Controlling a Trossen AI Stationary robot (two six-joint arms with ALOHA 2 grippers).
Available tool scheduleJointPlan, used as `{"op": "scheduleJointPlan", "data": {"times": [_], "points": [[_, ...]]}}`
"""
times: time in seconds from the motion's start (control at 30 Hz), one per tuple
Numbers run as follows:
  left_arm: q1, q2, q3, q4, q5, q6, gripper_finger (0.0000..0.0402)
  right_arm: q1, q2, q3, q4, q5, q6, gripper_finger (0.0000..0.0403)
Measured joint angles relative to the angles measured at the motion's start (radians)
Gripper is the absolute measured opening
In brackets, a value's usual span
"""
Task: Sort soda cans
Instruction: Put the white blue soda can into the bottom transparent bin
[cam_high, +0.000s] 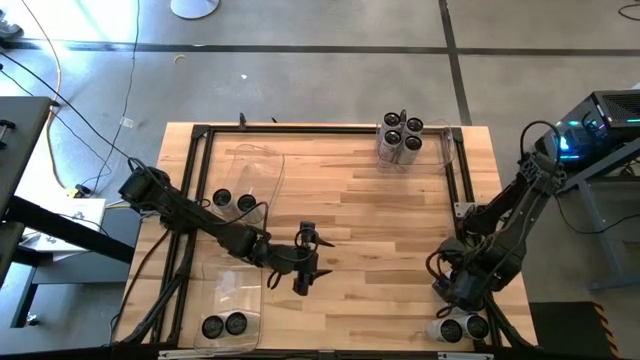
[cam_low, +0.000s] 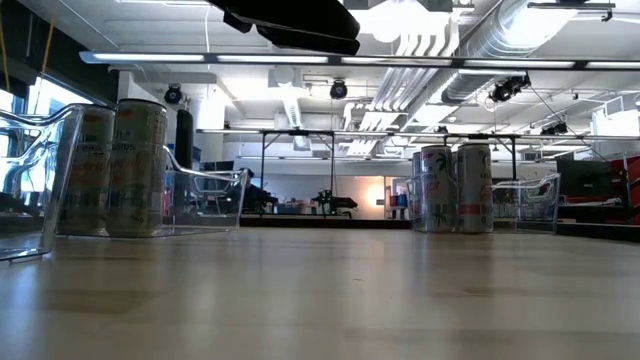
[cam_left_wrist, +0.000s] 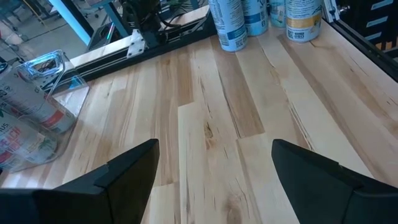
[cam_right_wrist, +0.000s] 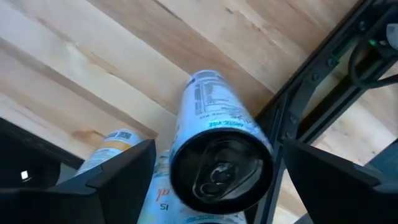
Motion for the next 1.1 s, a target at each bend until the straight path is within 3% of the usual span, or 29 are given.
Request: {"op": "scheduleJointPlan", "data": {"times": [0.23, 0.47, 0.63, 0.8, 0.97, 1.1], "points": [[0.000, 0.000, 0.000, 0.001, 0.000, -0.001, 0.0304, 0.000, 0.000, -0.004, -0.026, -0.030, -0.011, 0.0346], [0.000, 0.000, 0.000, 0.001, 0.000, -0.001, 0.0304, -0.023, -0.001, -0.141, 0.149, -0.116, -0.137, 0.0344], [0.000, 0.000, 0.000, 0.002, 0.000, 0.000, 0.0304, -0.071, -0.001, -0.199, 0.191, -0.112, -0.235, 0.0300], [0.000, 0.000, 0.000, 0.003, 0.000, 0.000, 0.0304, -0.192, -0.002, -0.202, 0.196, -0.122, -0.372, 0.0236], [0.007, 0.000, 0.000, 0.017, -0.001, 0.002, 0.0304, -0.366, 0.002, -0.169, 0.283, -0.013, -0.596, 0.0236], [0.013, -0.001, 0.001, 0.009, -0.012, 0.011, 0.0304, -0.513, 0.070, -0.113, 0.271, -0.010, -0.763, 0.0236]]}}
